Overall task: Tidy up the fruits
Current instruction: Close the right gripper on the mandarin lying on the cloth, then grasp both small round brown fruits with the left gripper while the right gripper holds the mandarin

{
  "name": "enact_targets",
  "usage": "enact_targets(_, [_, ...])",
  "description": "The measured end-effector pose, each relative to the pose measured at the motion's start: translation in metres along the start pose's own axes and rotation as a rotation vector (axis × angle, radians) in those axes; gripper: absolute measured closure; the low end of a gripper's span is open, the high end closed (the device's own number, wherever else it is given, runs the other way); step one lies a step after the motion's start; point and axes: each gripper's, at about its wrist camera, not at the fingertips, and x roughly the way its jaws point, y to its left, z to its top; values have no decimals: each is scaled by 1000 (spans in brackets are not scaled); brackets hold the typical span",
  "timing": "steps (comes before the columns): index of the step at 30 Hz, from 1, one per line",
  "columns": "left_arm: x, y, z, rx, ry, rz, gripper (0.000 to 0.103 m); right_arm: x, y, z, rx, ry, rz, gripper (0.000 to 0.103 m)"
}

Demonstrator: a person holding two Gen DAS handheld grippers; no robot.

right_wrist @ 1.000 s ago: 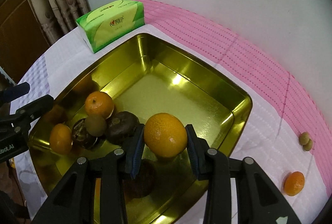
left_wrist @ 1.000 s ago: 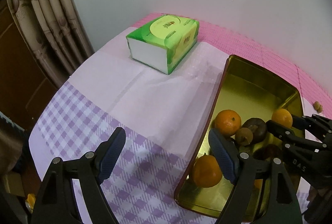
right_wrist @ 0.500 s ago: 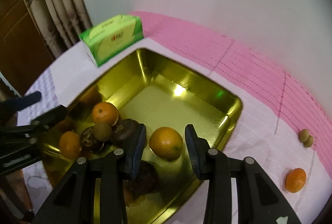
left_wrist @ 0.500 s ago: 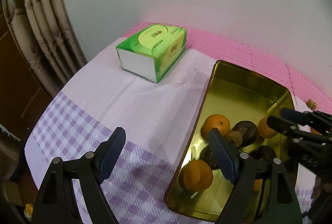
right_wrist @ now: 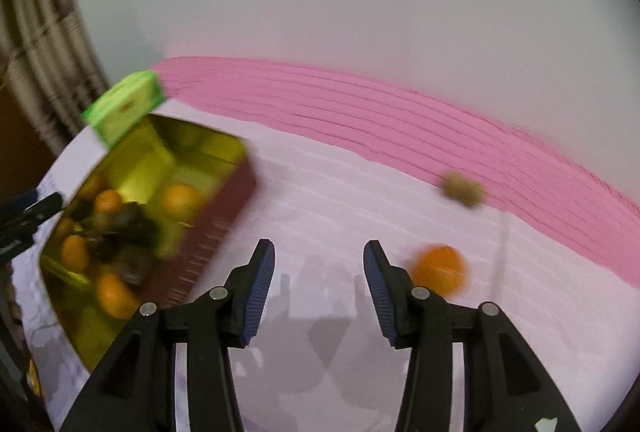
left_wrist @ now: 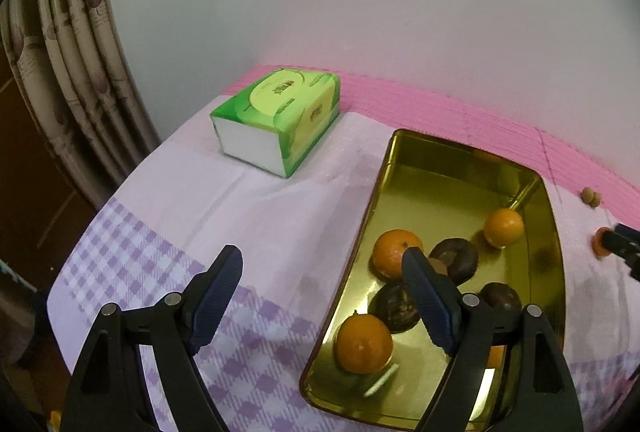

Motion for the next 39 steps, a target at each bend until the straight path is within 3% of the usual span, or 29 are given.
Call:
enact_targets(5, [2, 3, 0, -9, 0, 17, 21, -4, -42, -15, 58, 10, -66, 57])
enact_targets(8, [3, 2, -1, -5, 20, 28, 21, 0, -59, -19, 95, 13, -72, 51])
enact_targets(17, [2, -7, -4, 28, 35, 31, 21, 26, -61, -24, 89, 18, -80, 48])
enact_targets(22, [8, -8, -6, 23, 68, 48, 21, 38, -61, -25, 86, 5, -73, 50])
enact_targets(28, [6, -16, -1, 49, 46, 68, 21, 46, -59, -29, 67, 7, -60, 65])
enact_targets(32, [0, -32, 6, 77, 41, 50, 21, 44, -61, -32, 62, -11, -51, 65])
enact_targets(39, [-8, -85, 23, 115, 49, -66, 21, 26, -94, -33, 124, -75, -77, 66])
